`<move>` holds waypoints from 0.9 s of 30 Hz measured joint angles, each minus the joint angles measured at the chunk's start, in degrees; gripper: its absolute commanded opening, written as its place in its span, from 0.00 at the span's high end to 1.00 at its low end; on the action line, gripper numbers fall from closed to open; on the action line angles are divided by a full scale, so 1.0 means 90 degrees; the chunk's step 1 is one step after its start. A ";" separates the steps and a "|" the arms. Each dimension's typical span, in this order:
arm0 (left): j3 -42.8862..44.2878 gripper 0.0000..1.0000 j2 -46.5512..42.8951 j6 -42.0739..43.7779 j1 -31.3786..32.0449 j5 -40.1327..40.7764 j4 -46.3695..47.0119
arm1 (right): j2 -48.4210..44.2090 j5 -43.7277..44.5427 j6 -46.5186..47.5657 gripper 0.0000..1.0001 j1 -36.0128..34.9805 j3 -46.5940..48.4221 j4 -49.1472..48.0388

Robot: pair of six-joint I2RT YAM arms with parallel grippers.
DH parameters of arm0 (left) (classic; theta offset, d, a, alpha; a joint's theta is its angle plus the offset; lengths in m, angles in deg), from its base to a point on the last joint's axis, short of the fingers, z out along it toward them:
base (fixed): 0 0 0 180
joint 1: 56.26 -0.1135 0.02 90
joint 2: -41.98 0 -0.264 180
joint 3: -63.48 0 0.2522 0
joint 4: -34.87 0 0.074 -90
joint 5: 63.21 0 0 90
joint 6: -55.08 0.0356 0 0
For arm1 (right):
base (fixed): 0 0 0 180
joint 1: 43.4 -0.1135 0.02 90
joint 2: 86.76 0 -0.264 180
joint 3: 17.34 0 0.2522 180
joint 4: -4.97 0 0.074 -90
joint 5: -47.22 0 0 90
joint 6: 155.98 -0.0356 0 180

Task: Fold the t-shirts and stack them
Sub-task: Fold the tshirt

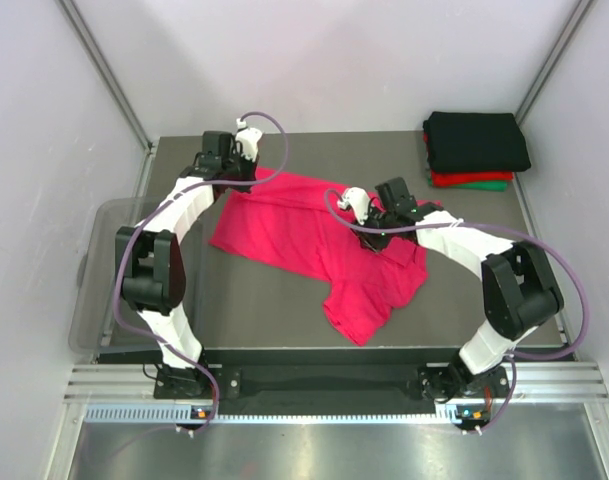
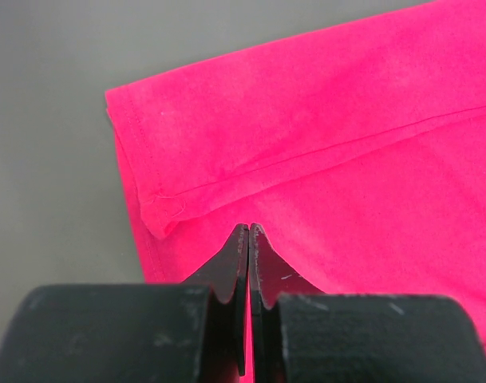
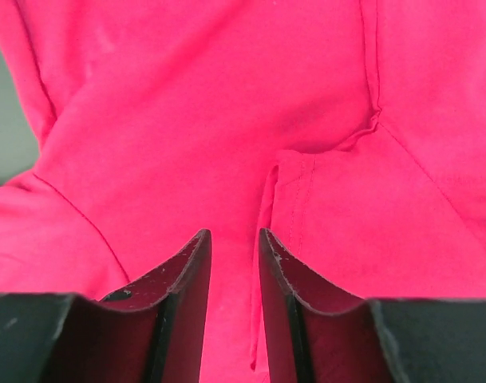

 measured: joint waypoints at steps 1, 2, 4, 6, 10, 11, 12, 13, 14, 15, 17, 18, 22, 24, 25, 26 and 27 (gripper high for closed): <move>0.0000 1.00 0.0000 0.0000 0.0000 0.0002 0.0007 | 0.0000 -0.0012 -0.0002 0.69 -0.0012 0.0032 0.0046; 0.0007 0.99 0.0000 0.0000 0.0000 0.0002 0.0007 | 0.0000 -0.0005 0.0000 0.68 -0.0019 0.0051 0.0039; 0.0104 0.87 0.0046 0.0029 0.0000 -0.0002 -0.0061 | 0.0000 0.0112 -0.0005 0.68 0.0029 0.0114 0.0044; 0.0522 0.80 0.0262 0.0036 0.0002 -0.0046 -0.0274 | 0.0000 0.0202 -0.0022 0.67 0.0165 0.0168 0.0002; 0.1727 0.71 0.1090 -0.0002 0.0000 -0.0117 -0.0464 | 0.0015 0.0255 -0.0250 0.65 0.0942 0.0427 -0.0078; 0.1931 0.70 0.1275 -0.0015 0.0000 -0.0121 -0.0478 | 0.0058 0.0270 -0.0338 0.65 0.1236 0.0551 -0.0107; 0.2084 0.69 0.1467 -0.0029 0.0000 -0.0114 -0.0495 | 0.0109 0.0294 -0.0403 0.65 0.1447 0.0656 -0.0146; 0.2212 0.69 0.1649 -0.0046 0.0000 -0.0109 -0.0539 | 0.0199 0.0318 -0.0469 0.65 0.1729 0.0772 -0.0219; 0.2319 0.69 0.1792 -0.0068 0.0000 -0.0104 -0.0602 | 0.0304 0.0325 -0.0546 0.65 0.1987 0.0879 -0.0279; 0.2441 0.69 0.1979 -0.0102 0.0000 -0.0083 -0.0685 | 0.0403 0.0328 -0.0597 0.65 0.2203 0.0964 -0.0325; 0.2603 0.69 0.2280 -0.0163 0.0000 -0.0036 -0.0794 | 0.0573 0.0328 -0.0665 0.65 0.2528 0.1042 -0.0372; 0.2688 0.69 0.2446 -0.0187 0.0000 -0.0012 -0.0884 | 0.0668 0.0321 -0.0702 0.65 0.2667 0.1054 -0.0381; 0.3145 0.69 0.3031 -0.0267 0.0000 0.0134 -0.1146 | 0.1090 0.0209 -0.0797 0.65 0.3075 0.1107 -0.0381; 0.3415 0.69 0.3266 -0.0272 0.0000 0.0221 -0.1231 | 0.1326 0.0138 -0.0840 0.65 0.3211 0.1248 -0.0355; 0.3541 0.69 0.3373 -0.0272 0.0000 0.0279 -0.1253 | 0.1462 0.0112 -0.0865 0.65 0.3288 0.1355 -0.0347; 0.3638 0.69 0.3451 -0.0272 0.0000 0.0340 -0.1260 | 0.1586 0.0100 -0.0882 0.65 0.3351 0.1474 -0.0335; 0.3721 0.69 0.3529 -0.0267 0.0000 0.0418 -0.1263 | 0.1724 0.0087 -0.0891 0.65 0.3402 0.1617 -0.0333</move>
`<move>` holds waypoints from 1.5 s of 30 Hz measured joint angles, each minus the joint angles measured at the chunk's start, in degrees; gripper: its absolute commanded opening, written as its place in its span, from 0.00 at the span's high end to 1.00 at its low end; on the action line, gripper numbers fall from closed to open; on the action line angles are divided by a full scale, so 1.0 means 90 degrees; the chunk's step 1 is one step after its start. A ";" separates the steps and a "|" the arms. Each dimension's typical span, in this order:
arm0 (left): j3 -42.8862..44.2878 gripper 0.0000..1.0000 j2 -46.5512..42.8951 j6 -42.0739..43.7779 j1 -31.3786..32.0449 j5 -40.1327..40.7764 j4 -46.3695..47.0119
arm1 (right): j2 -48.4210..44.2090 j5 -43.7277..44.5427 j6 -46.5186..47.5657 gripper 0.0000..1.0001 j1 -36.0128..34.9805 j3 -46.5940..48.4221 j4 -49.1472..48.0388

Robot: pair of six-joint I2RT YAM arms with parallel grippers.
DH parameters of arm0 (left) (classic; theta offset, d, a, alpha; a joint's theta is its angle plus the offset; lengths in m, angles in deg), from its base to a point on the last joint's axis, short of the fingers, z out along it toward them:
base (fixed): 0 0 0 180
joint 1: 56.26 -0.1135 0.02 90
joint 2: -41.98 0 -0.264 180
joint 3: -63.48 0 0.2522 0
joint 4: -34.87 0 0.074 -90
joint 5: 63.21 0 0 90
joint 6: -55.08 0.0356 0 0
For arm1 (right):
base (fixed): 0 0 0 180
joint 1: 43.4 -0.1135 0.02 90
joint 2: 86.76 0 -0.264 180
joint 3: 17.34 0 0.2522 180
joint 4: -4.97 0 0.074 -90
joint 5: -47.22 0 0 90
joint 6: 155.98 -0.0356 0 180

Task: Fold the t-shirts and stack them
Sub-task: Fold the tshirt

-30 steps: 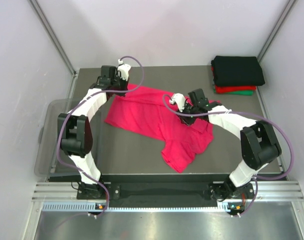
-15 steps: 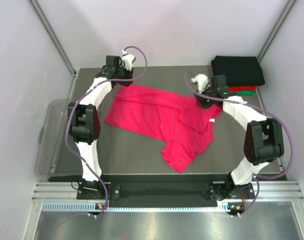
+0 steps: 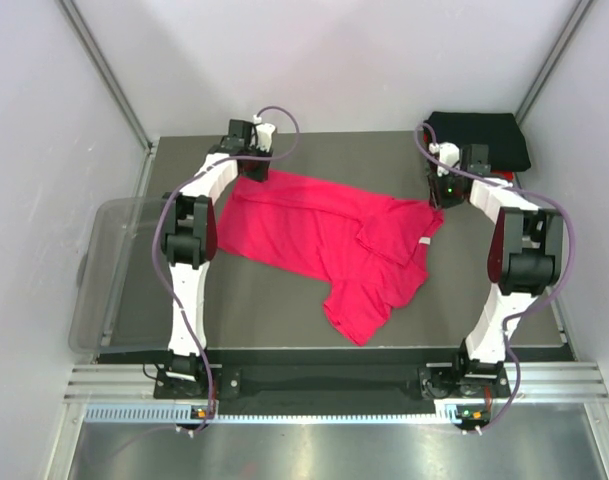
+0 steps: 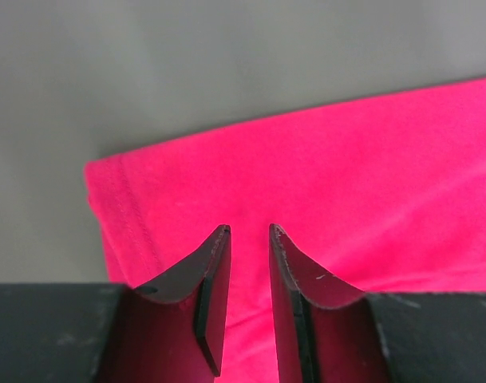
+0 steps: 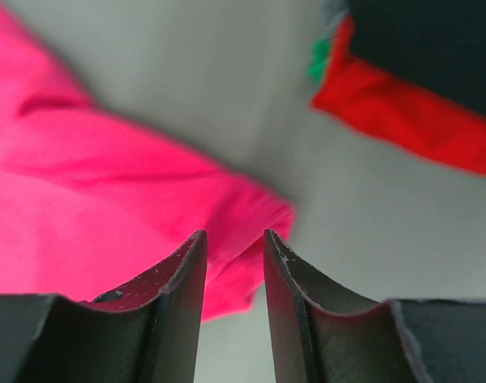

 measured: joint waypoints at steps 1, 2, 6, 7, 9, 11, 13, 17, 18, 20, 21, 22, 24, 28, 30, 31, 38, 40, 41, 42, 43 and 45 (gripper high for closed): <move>0.0036 0.69 0.0049 0.0005 0.0000 0.0078 0.0002 | 0.0138 -0.0005 -0.0002 0.65 0.0027 0.0141 0.0012; 0.0058 0.69 0.0090 0.0012 0.0000 0.0165 0.0000 | 0.0274 -0.0005 -0.0002 0.66 0.0053 0.0289 0.0049; 0.0058 0.69 0.0236 0.0075 -0.0015 0.0478 -0.0029 | 0.0697 0.0085 0.0012 0.66 0.0080 0.0525 0.0146; 0.0058 0.68 0.0277 0.0095 -0.0019 0.0551 -0.0032 | 0.0758 0.0126 0.0015 0.66 0.0080 0.0532 0.0223; 0.0121 0.68 0.0340 0.0109 -0.0041 0.0651 -0.0046 | 0.0823 0.0192 0.0066 0.66 0.0083 0.0549 0.0299; 0.0255 0.69 0.0410 0.0121 -0.0061 0.0753 -0.0049 | 0.0826 0.0265 0.0117 0.68 0.0092 0.0590 0.0401; 0.0386 0.69 0.0508 0.0121 -0.0083 0.0826 -0.0051 | 0.0826 0.0316 0.0148 0.68 0.0112 0.0590 0.0457; 0.0554 0.69 0.0617 0.0129 -0.0102 0.1044 -0.0041 | 0.0826 0.0386 0.0187 0.69 0.0194 0.0590 0.0500; 0.0556 0.69 0.0619 0.0129 -0.0100 0.1052 -0.0044 | 0.0826 0.0401 0.0185 0.69 0.0231 0.0590 0.0512; 0.0614 0.69 0.0668 0.0143 -0.0095 0.1163 -0.0041 | 0.0826 0.0386 0.0165 0.69 0.0389 0.0590 0.0556; 0.0673 0.69 0.0702 0.0153 -0.0095 0.1207 -0.0041 | 0.0826 0.0381 0.0151 0.69 0.0457 0.0590 0.0563; 0.0731 0.69 0.0743 0.0172 -0.0095 0.1253 -0.0036 | 0.0826 0.0379 0.0129 0.69 0.0534 0.0590 0.0568; 0.0865 0.70 0.0826 0.0202 -0.0095 0.1333 -0.0036 | 0.0826 0.0362 0.0107 0.69 0.0661 0.0590 0.0571; 0.1018 0.70 0.0925 0.0265 -0.0092 0.1413 -0.0007 | 0.0826 0.0338 0.0109 0.69 0.0743 0.0590 0.0573; 0.1018 0.71 0.0925 0.0270 -0.0087 0.1443 0.0015 | 0.0826 0.0335 0.0112 0.69 0.0743 0.0588 0.0568; 0.1018 0.71 0.0925 0.0267 -0.0085 0.1474 0.0027 | 0.0826 0.0330 0.0112 0.69 0.0743 0.0580 0.0563; 0.0942 0.69 0.0780 0.0228 -0.0066 0.1695 0.0180 | 0.0515 0.0481 0.0194 0.67 0.0763 0.0267 0.0631; 0.0678 0.68 0.0447 0.0197 -0.0041 0.1722 0.0267 | 0.0233 0.0561 0.0253 0.66 0.0804 0.0107 0.0869; 0.0520 0.68 0.0206 0.0182 -0.0029 0.1719 0.0274 | 0.0070 0.0580 0.0284 0.66 0.0823 0.0068 0.1001; 0.0398 0.68 -0.0019 0.0160 -0.0012 0.1712 0.0287 | -0.0134 0.0593 0.0306 0.65 0.0840 0.0051 0.1127; 0.0199 0.67 -0.0357 0.0134 0.0012 0.1688 0.0367 | -0.0374 0.0607 0.0347 0.64 0.0852 0.0022 0.1205; -0.0253 0.67 -0.1149 0.0102 0.0087 0.1608 0.0488 | -0.0940 0.0612 0.0406 0.63 0.0872 -0.0015 0.1319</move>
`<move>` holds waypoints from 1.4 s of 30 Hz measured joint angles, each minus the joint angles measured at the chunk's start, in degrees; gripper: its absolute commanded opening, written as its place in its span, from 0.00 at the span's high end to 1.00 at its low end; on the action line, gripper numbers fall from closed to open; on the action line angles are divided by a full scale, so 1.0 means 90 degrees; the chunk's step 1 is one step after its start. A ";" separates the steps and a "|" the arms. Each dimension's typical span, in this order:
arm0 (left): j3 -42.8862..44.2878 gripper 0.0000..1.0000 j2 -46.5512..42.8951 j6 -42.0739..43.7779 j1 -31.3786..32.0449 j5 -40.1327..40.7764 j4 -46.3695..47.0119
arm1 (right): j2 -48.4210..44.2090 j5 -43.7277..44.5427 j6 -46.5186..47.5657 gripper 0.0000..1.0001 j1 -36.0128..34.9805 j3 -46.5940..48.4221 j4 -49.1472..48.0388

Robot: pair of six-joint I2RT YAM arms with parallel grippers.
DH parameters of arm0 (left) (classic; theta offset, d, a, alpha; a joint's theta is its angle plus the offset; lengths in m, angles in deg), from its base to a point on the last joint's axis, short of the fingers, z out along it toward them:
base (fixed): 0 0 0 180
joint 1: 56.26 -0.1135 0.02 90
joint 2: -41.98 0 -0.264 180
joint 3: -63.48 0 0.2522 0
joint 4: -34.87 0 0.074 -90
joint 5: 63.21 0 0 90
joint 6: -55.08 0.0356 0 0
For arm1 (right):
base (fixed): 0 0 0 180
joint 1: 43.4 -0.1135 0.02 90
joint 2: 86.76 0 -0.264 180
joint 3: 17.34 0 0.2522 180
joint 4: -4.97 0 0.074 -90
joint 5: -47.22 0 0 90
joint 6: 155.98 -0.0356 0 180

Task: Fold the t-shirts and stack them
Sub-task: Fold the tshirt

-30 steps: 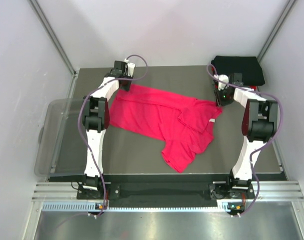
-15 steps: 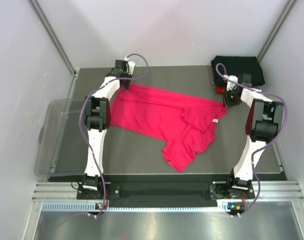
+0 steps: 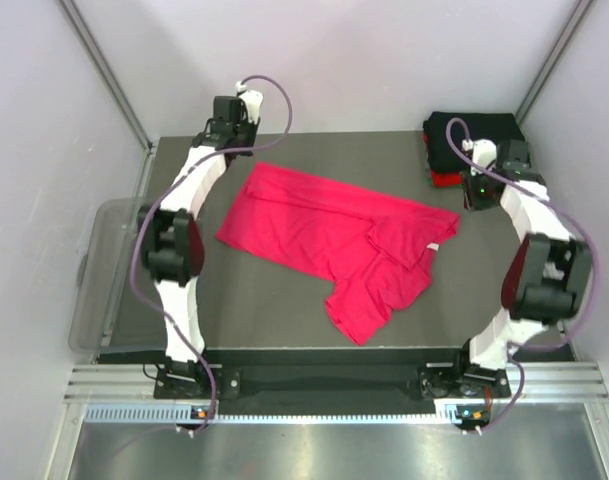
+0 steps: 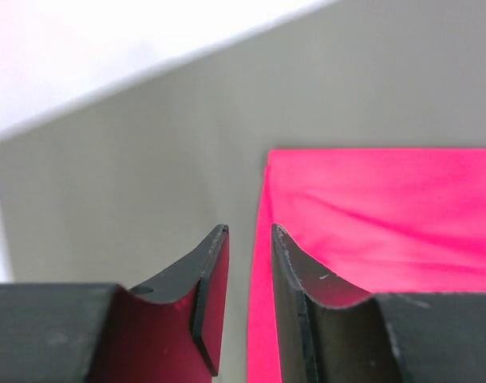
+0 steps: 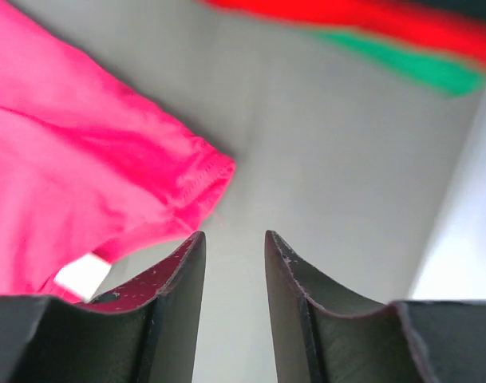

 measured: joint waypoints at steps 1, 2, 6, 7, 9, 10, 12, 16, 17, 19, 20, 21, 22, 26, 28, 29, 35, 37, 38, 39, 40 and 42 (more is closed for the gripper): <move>-0.0262 0.66 -0.0457 -0.0010 0.0049 -0.0078 0.0100 | -0.0240 0.0005 0.0039 0.63 0.0002 -0.0015 0.0036; -0.0517 0.66 -0.0911 -0.0012 0.0102 -0.0141 0.0168 | -0.0563 0.0007 0.0078 0.63 0.0005 -0.0056 0.0070; -0.1450 0.66 -0.2538 -0.0017 0.0294 -0.0500 0.0374 | -0.1557 -0.0100 0.0296 0.63 0.0005 -0.0330 0.0255; -0.1756 0.67 -0.2914 -0.0024 0.0333 -0.0617 0.0466 | -0.1717 -0.0158 0.0374 0.63 0.0005 -0.0454 0.0330; -0.2395 0.69 -0.3509 -0.0036 0.0355 -0.0811 0.0454 | -0.1892 -0.0250 0.0503 0.63 0.0005 -0.0811 0.0403; -0.2725 0.69 -0.3716 -0.0036 0.0350 -0.0899 0.0459 | -0.1906 -0.0301 0.0568 0.63 0.0007 -0.1015 0.0459; -0.3293 0.71 -0.3929 -0.0036 0.0330 -0.1061 0.0355 | -0.1863 -0.0376 0.0678 0.63 0.0007 -0.1435 0.0583; -0.4369 0.71 -0.3937 -0.0036 0.0308 -0.1343 -0.0083 | -0.1681 -0.0488 0.0780 0.64 0.0007 -0.1853 0.0794; -0.4592 0.72 -0.3937 -0.0034 0.0308 -0.1382 -0.0206 | -0.1627 -0.0508 0.0782 0.64 0.0007 -0.1863 0.0775; -0.4971 0.72 -0.3944 -0.0032 0.0308 -0.1401 -0.0265 | -0.1513 -0.0566 0.0777 0.64 0.0007 -0.1860 0.0670; -0.5107 0.72 -0.3946 -0.0029 0.0311 -0.1401 -0.0277 | -0.1426 -0.0600 0.0772 0.65 0.0007 -0.1836 0.0634; -0.5214 0.72 -0.3946 -0.0022 0.0311 -0.1399 -0.0279 | -0.1341 -0.0622 0.0765 0.65 0.0007 -0.1800 0.0614; -0.5275 0.72 -0.3946 -0.0002 0.0311 -0.1392 -0.0279 | -0.1217 -0.0661 0.0746 0.65 0.0007 -0.1741 0.0590; -0.5333 0.73 -0.3937 0.0056 0.0308 -0.1367 -0.0287 | -0.0607 -0.0828 0.0605 0.67 0.0007 -0.1370 0.0474; -0.5289 0.73 -0.3847 0.0102 0.0308 -0.1360 -0.0291 | -0.0284 -0.0889 0.0542 0.67 0.0007 -0.1134 0.0408; -0.5248 0.74 -0.3750 0.0126 0.0311 -0.1343 -0.0294 | -0.0134 -0.0911 0.0510 0.68 0.0007 -0.1015 0.0379; -0.4928 0.75 -0.2851 0.0202 0.0308 -0.1047 -0.0430 | 0.0503 -0.0869 0.0367 0.72 -0.0002 -0.0520 0.0318; -0.4787 0.76 -0.2577 0.0209 0.0308 -0.0979 -0.0503 | 0.0685 -0.0763 0.0325 0.73 -0.0005 -0.0406 0.0282; -0.4736 0.76 -0.2455 0.0211 0.0308 -0.0942 -0.0510 | 0.0767 -0.0685 0.0323 0.75 -0.0005 -0.0359 0.0262; -0.4694 0.76 -0.2353 0.0214 0.0306 -0.0916 -0.0529 | 0.0850 -0.0590 0.0321 0.76 -0.0005 -0.0321 0.0250; -0.4660 0.76 -0.2271 0.0214 0.0306 -0.0903 -0.0546 | 0.0916 -0.0488 0.0321 0.76 -0.0005 -0.0299 0.0221; -0.4573 0.77 -0.2118 0.0219 0.0306 -0.0865 -0.0588 | 0.0991 -0.0313 0.0321 0.77 -0.0005 -0.0231 0.0214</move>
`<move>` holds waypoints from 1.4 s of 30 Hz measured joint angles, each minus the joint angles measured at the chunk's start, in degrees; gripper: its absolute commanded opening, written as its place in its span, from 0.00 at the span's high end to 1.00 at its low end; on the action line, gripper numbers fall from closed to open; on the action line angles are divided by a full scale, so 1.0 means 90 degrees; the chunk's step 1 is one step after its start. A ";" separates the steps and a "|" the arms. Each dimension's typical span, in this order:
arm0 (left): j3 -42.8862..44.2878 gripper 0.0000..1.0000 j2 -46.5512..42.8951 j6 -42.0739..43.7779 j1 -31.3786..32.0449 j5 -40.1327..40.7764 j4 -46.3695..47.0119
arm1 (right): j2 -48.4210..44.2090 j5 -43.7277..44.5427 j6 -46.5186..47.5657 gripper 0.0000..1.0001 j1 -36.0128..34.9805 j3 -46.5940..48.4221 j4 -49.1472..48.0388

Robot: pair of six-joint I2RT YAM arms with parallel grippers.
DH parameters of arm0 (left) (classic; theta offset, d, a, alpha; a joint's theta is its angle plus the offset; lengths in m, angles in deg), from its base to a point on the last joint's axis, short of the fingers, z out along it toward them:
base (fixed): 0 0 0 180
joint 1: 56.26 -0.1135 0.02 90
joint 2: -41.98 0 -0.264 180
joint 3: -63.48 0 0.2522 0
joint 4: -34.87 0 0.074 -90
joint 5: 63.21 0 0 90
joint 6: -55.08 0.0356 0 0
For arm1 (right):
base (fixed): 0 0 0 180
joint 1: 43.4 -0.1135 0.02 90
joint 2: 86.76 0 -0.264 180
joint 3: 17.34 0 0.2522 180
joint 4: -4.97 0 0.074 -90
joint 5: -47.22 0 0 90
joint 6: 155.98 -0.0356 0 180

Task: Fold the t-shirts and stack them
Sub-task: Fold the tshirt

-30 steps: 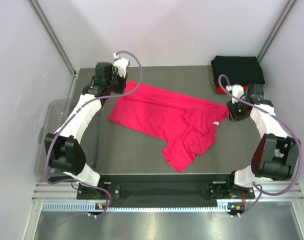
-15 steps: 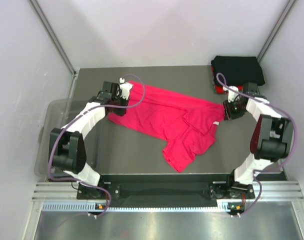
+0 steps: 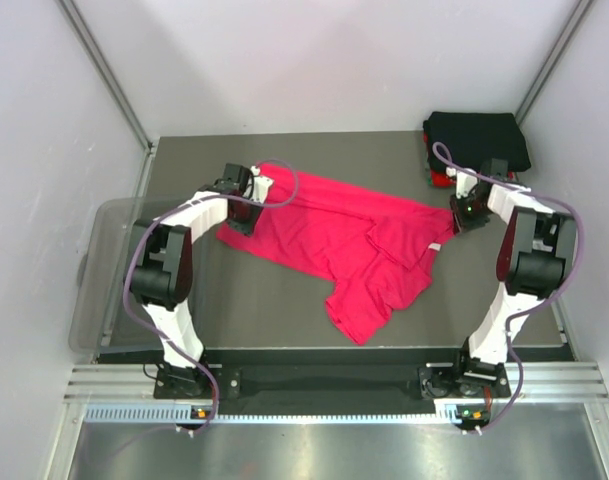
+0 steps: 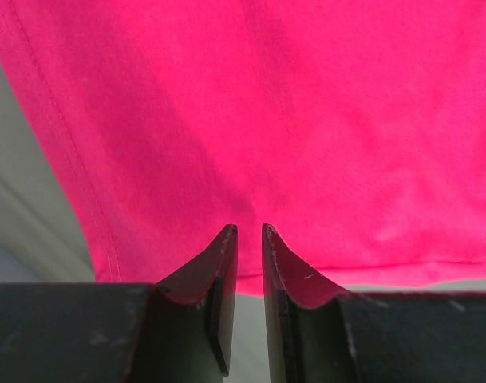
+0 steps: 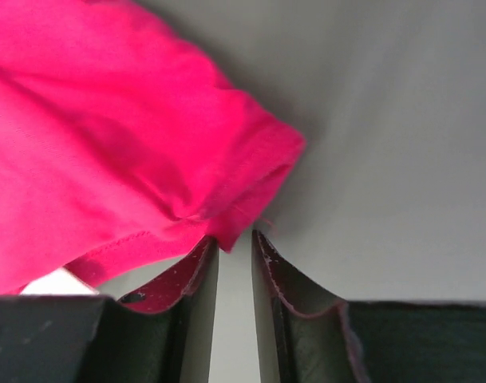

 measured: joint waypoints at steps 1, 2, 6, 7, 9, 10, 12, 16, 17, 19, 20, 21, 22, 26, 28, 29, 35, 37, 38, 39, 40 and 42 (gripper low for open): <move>0.0046 0.77 0.0063 0.0002 0.0000 0.0012 -0.0007 | 0.0027 0.0112 0.0005 0.77 -0.0007 0.0039 -0.0015; 0.0090 0.77 0.0117 0.0015 0.0000 0.0029 -0.0029 | 0.0068 0.0172 0.0002 0.78 -0.0007 0.0083 -0.0012; 0.0202 0.78 0.0240 0.0034 -0.0002 0.0114 -0.0061 | 0.0175 0.0391 0.0010 0.83 -0.0032 0.0228 0.0005; 0.0219 0.78 0.0262 0.0041 -0.0002 0.0124 -0.0063 | 0.0187 0.0447 0.0022 0.83 -0.0039 0.0243 -0.0015; 0.0267 0.78 0.0323 0.0063 -0.0002 0.0141 -0.0083 | 0.0192 0.0571 0.0049 0.84 -0.0041 0.0250 -0.0056; 0.0294 0.79 0.0362 0.0070 -0.0002 0.0155 -0.0087 | 0.0194 0.0648 0.0061 0.84 -0.0044 0.0253 -0.0095; 0.0325 0.79 0.0442 0.0095 -0.0007 0.0189 -0.0090 | 0.0248 0.0826 0.0100 0.85 -0.0044 0.0330 -0.0134; 0.0335 0.79 0.0512 0.0117 -0.0024 0.0250 -0.0107 | 0.0461 0.1149 0.0175 0.85 -0.0039 0.0631 -0.0168; 0.0338 0.80 0.0512 0.0117 -0.0029 0.0270 -0.0104 | 0.0520 0.1209 0.0189 0.85 -0.0036 0.0712 -0.0170; 0.0338 0.80 0.0512 0.0117 -0.0039 0.0282 -0.0107 | 0.0622 0.1338 0.0223 0.85 -0.0022 0.0860 -0.0170; 0.0338 0.80 0.0512 0.0117 -0.0039 0.0287 -0.0104 | 0.0670 0.1413 0.0243 0.85 -0.0017 0.0916 -0.0187; 0.0338 0.80 0.0512 0.0117 -0.0039 0.0287 -0.0107 | 0.0719 0.1484 0.0265 0.84 0.0000 0.0962 -0.0221; 0.0338 0.80 0.0510 0.0119 -0.0039 0.0289 -0.0107 | 0.0729 0.1537 0.0274 0.83 0.0017 0.0988 -0.0270; 0.0338 0.80 0.0444 0.0131 -0.0039 0.0287 -0.0124 | 0.0726 0.1634 0.0274 0.78 0.0078 0.0986 -0.0313; 0.0340 0.80 0.0308 0.0138 -0.0039 0.0279 -0.0192 | 0.0648 0.1639 0.0274 0.74 0.0102 0.0930 -0.0335; 0.0347 0.80 0.0189 0.0143 -0.0039 0.0272 -0.0253 | 0.0537 0.1637 0.0277 0.73 0.0109 0.0848 -0.0306; 0.0469 0.80 -0.0821 0.0143 -0.0039 0.0058 -0.0459 | -0.0957 0.1275 0.0274 0.68 0.0146 0.0471 0.0185; 0.0464 0.80 -0.1117 0.0146 -0.0039 -0.0012 -0.0498 | -0.1484 0.0857 0.0296 0.68 0.0148 0.0469 0.0347; 0.0447 0.82 -0.1258 0.0151 -0.0039 -0.0044 -0.0498 | -0.1795 0.0491 0.0355 0.69 0.0146 0.0432 0.0461; 0.0408 0.83 -0.1370 0.0160 -0.0039 -0.0061 -0.0488 | -0.2059 0.0175 0.0420 0.71 0.0117 0.0379 0.0585; 0.0345 0.84 -0.1460 0.0175 -0.0039 -0.0061 -0.0478 | -0.2319 -0.0155 0.0551 0.71 0.0058 0.0287 0.0714; 0.0185 0.90 -0.1532 0.0223 -0.0039 -0.0058 -0.0483 | -0.2747 -0.0675 0.0833 0.71 -0.0117 -0.0010 0.0979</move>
